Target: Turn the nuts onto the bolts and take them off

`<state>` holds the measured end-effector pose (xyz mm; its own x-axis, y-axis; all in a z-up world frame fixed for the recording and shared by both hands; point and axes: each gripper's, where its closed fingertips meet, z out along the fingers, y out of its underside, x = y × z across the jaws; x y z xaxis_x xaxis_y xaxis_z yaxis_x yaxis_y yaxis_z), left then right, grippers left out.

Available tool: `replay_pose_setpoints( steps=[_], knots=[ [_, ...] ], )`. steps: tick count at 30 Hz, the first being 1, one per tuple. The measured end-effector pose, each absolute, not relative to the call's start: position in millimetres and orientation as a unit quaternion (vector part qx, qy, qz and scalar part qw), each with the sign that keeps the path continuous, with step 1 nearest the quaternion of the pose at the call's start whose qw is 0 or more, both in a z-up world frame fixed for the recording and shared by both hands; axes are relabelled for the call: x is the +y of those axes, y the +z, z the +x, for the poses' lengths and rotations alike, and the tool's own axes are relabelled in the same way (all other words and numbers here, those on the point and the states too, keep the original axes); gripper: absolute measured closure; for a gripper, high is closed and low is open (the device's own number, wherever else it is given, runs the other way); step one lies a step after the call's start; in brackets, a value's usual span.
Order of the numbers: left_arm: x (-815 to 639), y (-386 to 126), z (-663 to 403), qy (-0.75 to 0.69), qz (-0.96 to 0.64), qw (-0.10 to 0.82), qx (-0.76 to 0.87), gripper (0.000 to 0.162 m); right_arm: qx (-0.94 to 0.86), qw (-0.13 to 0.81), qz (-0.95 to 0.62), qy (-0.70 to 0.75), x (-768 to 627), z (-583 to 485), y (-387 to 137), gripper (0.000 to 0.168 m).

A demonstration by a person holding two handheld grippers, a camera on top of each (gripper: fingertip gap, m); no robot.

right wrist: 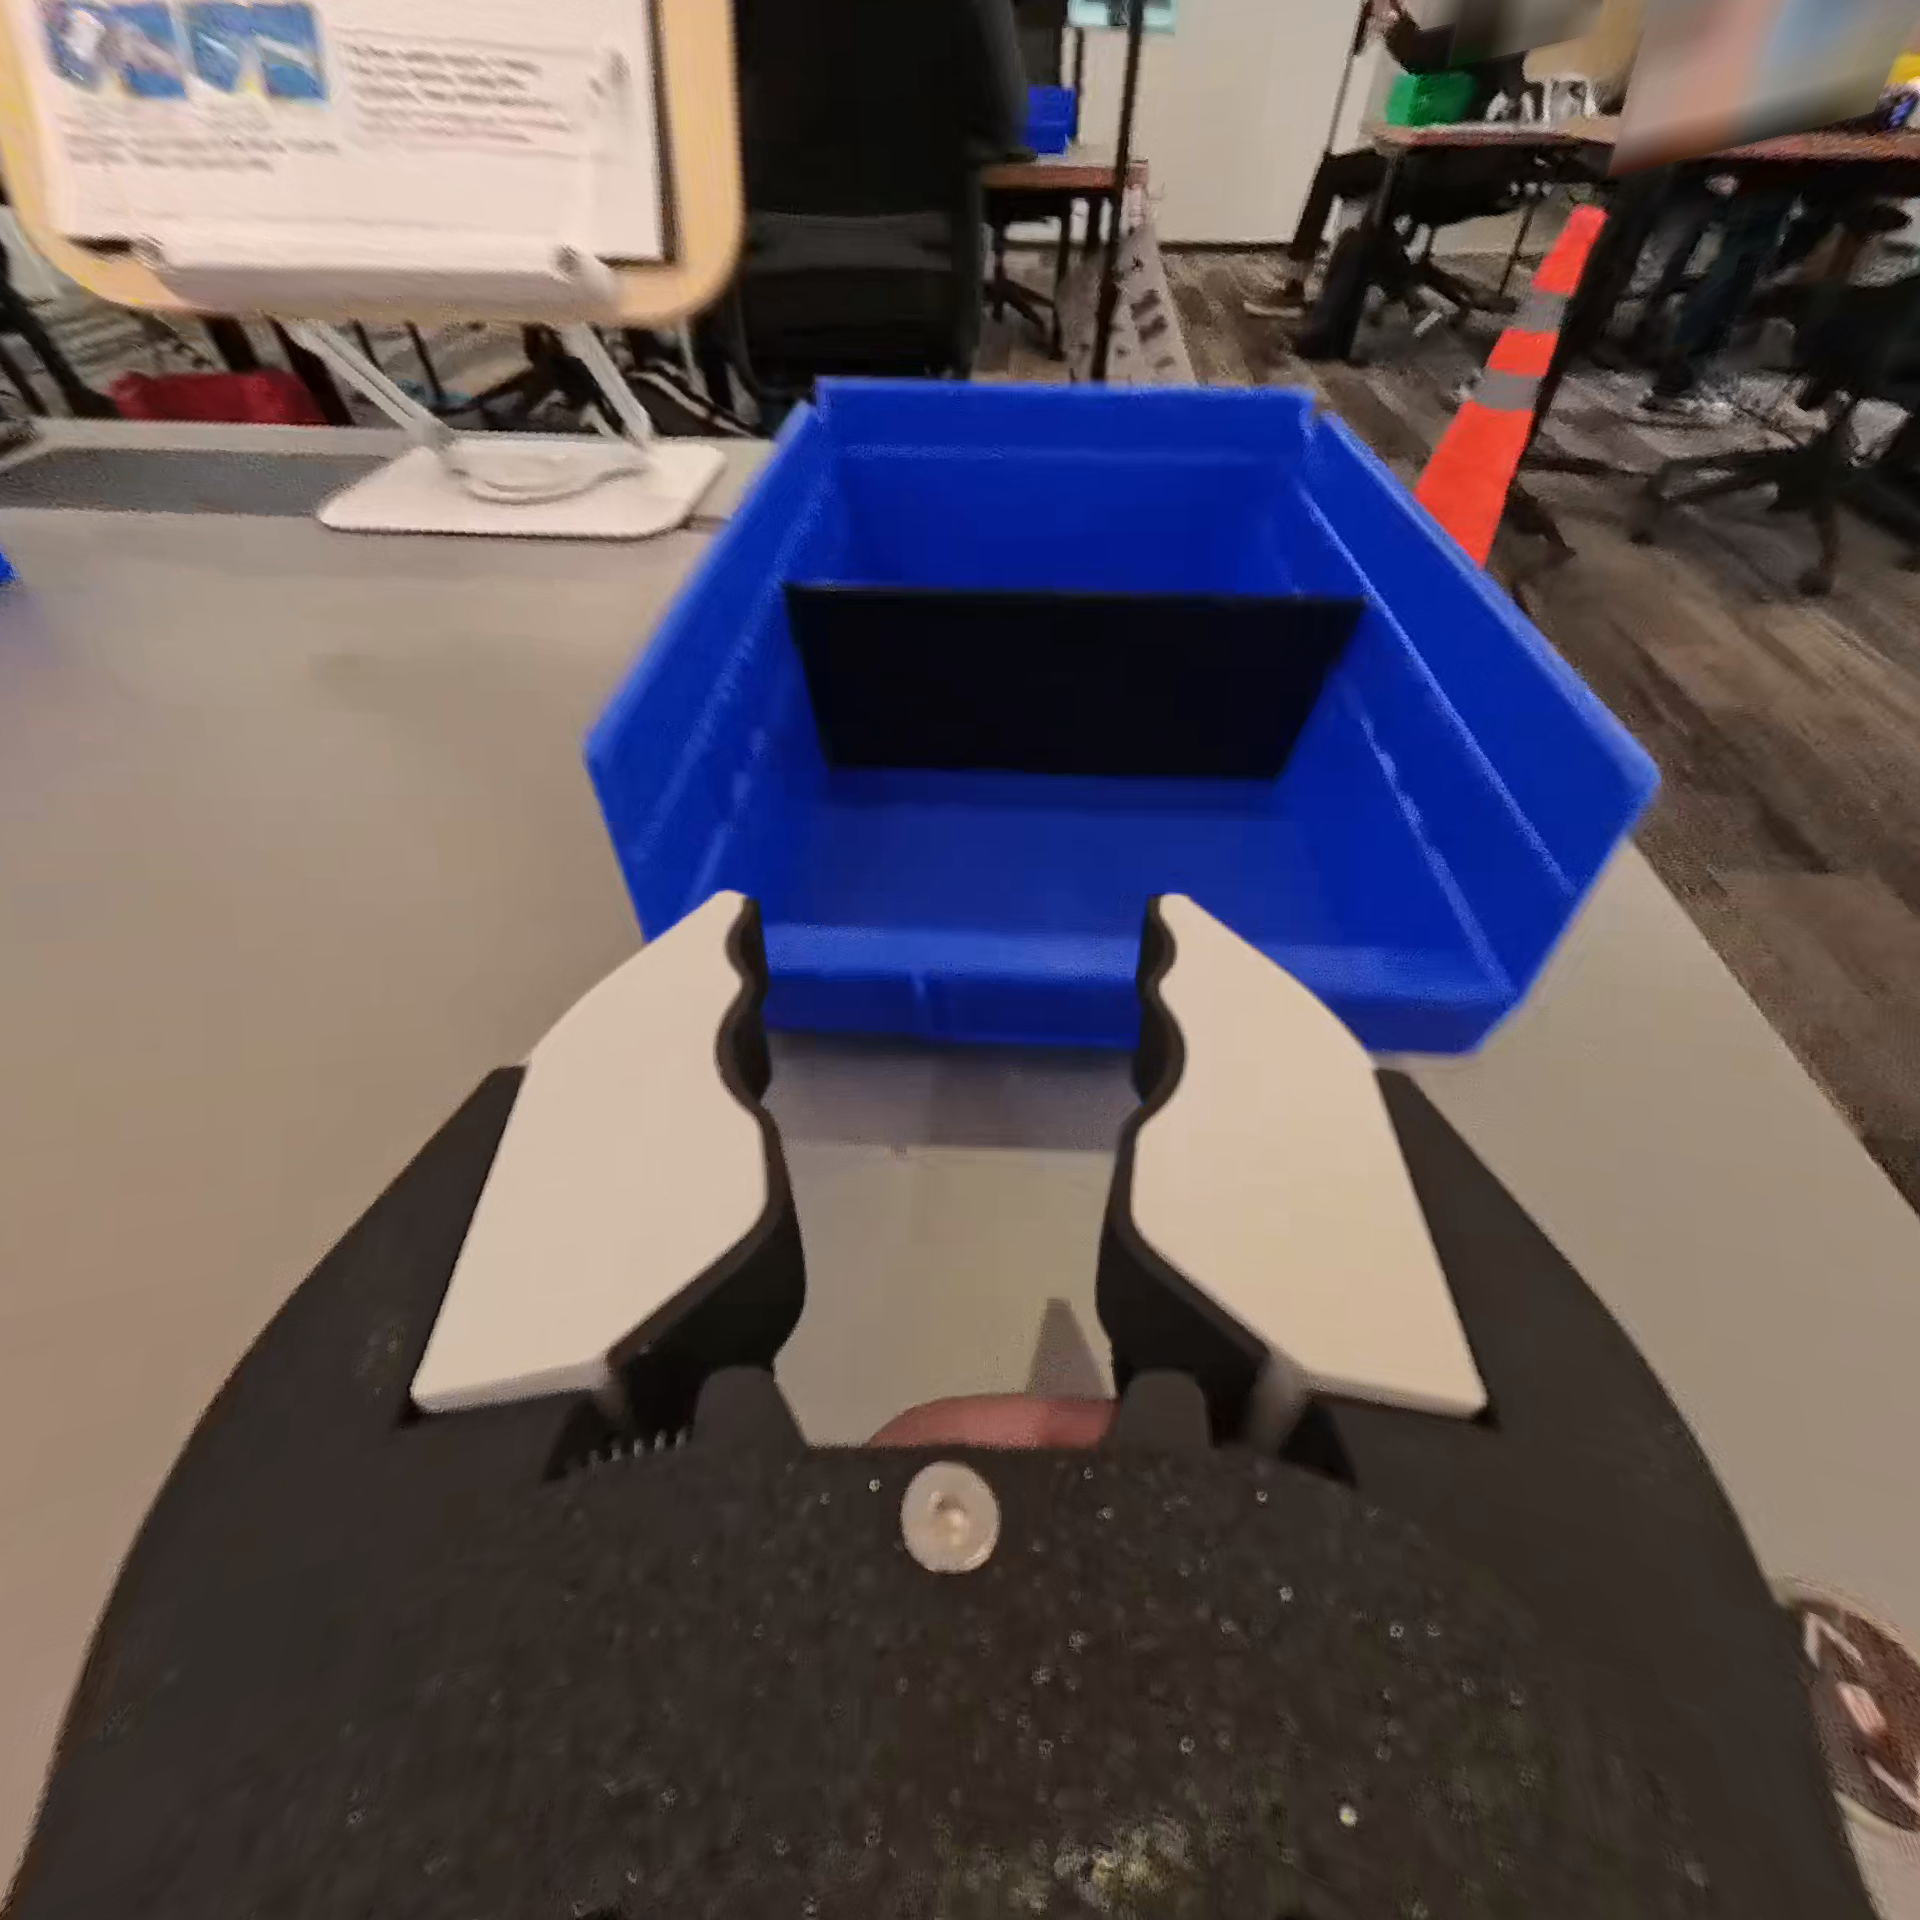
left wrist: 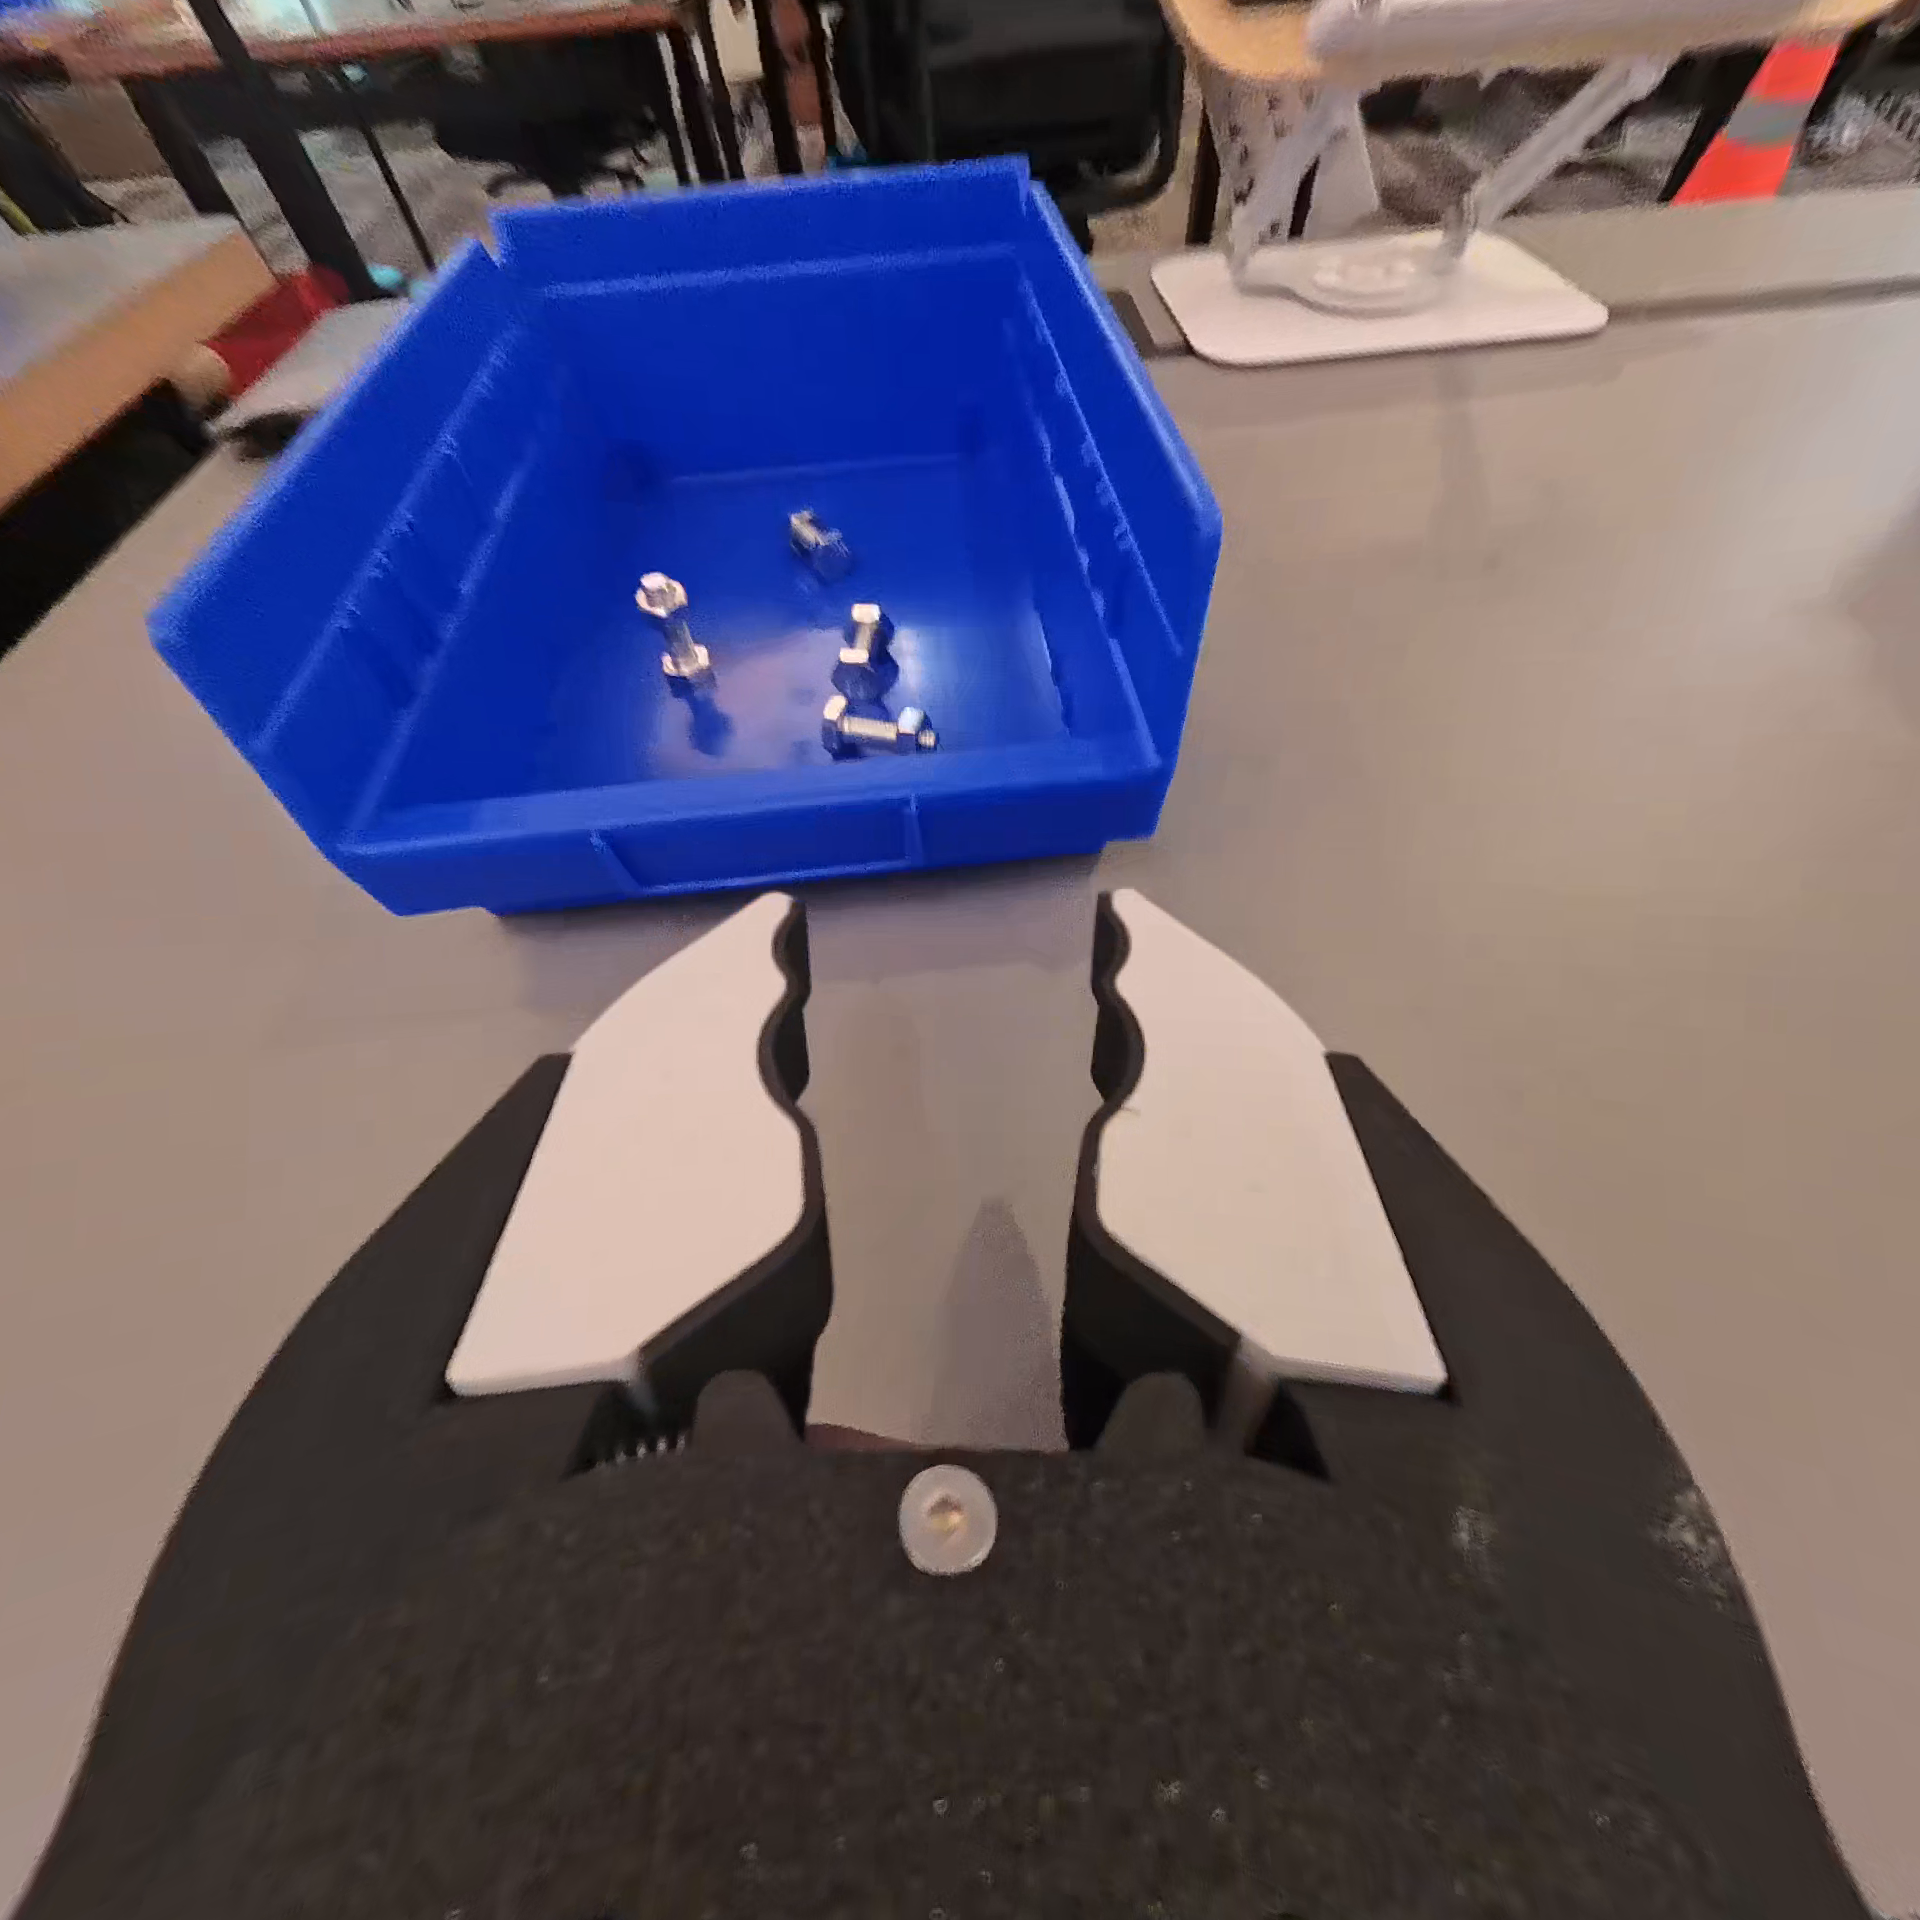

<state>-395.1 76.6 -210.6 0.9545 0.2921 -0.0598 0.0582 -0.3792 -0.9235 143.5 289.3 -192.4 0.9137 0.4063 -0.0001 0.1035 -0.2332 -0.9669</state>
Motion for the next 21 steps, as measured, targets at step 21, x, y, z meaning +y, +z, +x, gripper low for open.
replay_pose_setpoints(
  steps=[21],
  knots=[
    [91.9,-212.5,-378.3,-0.086,-0.849,0.514,-0.089,0.098,-0.130,0.555,-0.798,0.194,293.3,153.2,-211.3,0.108]
  ],
)
